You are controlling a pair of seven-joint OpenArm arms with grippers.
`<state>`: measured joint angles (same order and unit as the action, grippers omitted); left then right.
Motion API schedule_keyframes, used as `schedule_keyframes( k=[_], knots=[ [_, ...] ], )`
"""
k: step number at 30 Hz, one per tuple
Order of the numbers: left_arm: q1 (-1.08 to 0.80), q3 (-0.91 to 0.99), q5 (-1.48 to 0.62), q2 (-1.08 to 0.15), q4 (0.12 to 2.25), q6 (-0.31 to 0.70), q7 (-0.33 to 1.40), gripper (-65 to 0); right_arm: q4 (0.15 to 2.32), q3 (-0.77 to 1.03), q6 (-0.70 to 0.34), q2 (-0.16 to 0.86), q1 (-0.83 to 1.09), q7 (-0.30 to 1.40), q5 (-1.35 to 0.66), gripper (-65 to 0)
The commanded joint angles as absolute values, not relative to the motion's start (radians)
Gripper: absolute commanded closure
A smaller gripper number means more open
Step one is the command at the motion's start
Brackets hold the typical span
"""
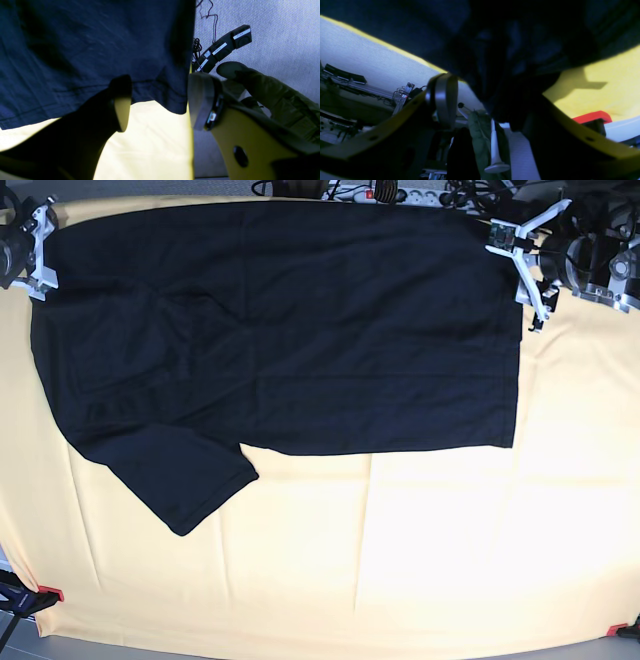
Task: Fold the T-shirt properly
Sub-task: 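Open both grippers and release the shirt edge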
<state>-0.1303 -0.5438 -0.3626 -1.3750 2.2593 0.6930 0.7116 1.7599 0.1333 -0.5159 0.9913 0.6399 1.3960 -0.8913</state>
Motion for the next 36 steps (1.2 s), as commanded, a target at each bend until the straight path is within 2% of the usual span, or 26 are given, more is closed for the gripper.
schedule_keyframes(
  k=[1, 8, 22, 26, 28, 32, 36],
  knots=[
    [-0.124, -0.536, -0.372, -1.399, 2.27, 0.698, 0.708, -37.1, 1.782, 0.141, -0.519, 1.011, 0.637, 1.396, -0.913, -33.3],
    [-0.124, -0.536, -0.372, -1.399, 2.27, 0.698, 0.708, -37.1, 1.94, 0.191, -0.519, 1.011, 0.637, 1.396, -0.912, -33.3],
    [-0.124, -0.536, -0.371, -1.399, 2.27, 0.698, 0.708, -37.1, 2.083, 0.639, -0.517, 1.009, 0.638, 1.396, -0.918, -33.2],
    [-0.124, -0.536, -0.356, -1.398, 2.27, 0.698, 0.708, -36.3, 2.099, 0.73, -0.507, 1.008, 0.637, 1.396, -1.0, -33.2],
    [-0.124, -0.536, -0.291, -1.393, 2.27, 0.615, 0.708, -34.5, 2.099, 0.746, -0.5, 1.008, 0.637, 1.37, -1.021, -33.2],
    [-0.117, -0.535, -0.138, -1.368, 2.27, 0.32, 0.708, -34.0, 2.098, 0.746, -0.544, 1.008, 0.638, 1.203, -0.999, -33.2],
    [-0.116, -0.535, 0.062, -1.318, 2.27, 0.106, 0.7, -34.0, 2.092, 0.746, -0.599, 1.008, 0.638, 1.052, -0.964, -33.2]
  ],
)
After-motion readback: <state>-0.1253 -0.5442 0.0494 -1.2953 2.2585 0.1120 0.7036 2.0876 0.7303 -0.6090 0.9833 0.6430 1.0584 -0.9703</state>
